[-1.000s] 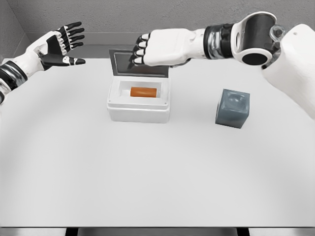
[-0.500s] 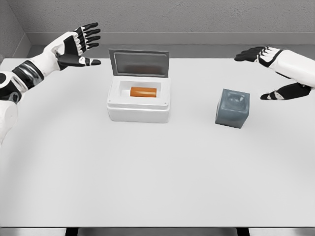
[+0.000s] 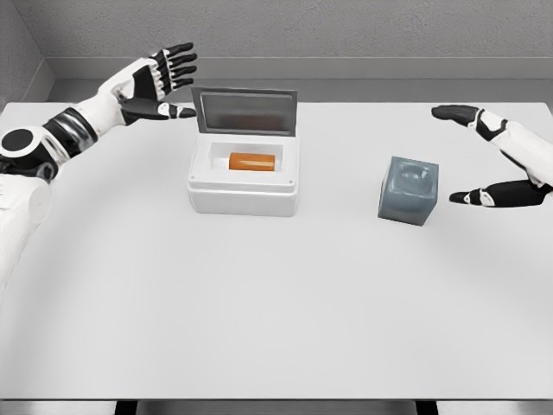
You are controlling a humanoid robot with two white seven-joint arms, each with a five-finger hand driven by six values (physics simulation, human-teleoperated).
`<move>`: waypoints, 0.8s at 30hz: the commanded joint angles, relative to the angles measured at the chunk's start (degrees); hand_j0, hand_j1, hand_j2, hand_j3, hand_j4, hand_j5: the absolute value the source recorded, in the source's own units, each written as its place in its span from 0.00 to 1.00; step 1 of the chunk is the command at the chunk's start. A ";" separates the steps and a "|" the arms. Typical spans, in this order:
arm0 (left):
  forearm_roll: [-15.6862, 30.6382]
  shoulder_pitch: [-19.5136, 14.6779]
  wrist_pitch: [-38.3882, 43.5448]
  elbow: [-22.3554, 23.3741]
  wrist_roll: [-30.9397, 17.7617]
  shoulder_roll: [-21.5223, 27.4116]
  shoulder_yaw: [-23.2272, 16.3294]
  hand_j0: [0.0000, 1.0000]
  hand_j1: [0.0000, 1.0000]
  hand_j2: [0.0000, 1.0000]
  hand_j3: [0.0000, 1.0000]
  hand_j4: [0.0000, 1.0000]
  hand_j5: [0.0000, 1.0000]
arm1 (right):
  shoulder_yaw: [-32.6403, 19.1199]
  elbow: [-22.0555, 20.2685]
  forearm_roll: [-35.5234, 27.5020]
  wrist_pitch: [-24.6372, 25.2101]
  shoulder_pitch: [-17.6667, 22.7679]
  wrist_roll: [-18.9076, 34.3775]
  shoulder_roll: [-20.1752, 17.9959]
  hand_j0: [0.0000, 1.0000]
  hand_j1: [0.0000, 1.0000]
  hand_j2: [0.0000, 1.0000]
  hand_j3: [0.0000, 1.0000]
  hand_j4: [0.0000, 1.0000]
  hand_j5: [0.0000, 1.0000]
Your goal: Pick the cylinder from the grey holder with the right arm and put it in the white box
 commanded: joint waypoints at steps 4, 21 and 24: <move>0.01 0.09 -0.02 0.04 0.00 -0.57 -0.03 1.00 1.00 1.00 1.00 1.00 1.00 | -0.20 -0.18 -0.47 0.16 0.00 -0.03 0.16 1.00 1.00 1.00 1.00 1.00 1.00; 0.10 3.16 -1.25 -5.14 0.00 0.05 0.23 1.00 1.00 1.00 1.00 1.00 1.00 | -0.20 -0.09 -0.47 0.16 0.00 -0.03 0.16 1.00 1.00 1.00 1.00 1.00 1.00; 0.10 3.25 -1.25 -5.85 0.00 0.13 0.23 1.00 1.00 1.00 1.00 1.00 1.00 | -0.20 -0.09 -0.47 0.16 0.00 -0.03 0.16 1.00 1.00 1.00 1.00 1.00 1.00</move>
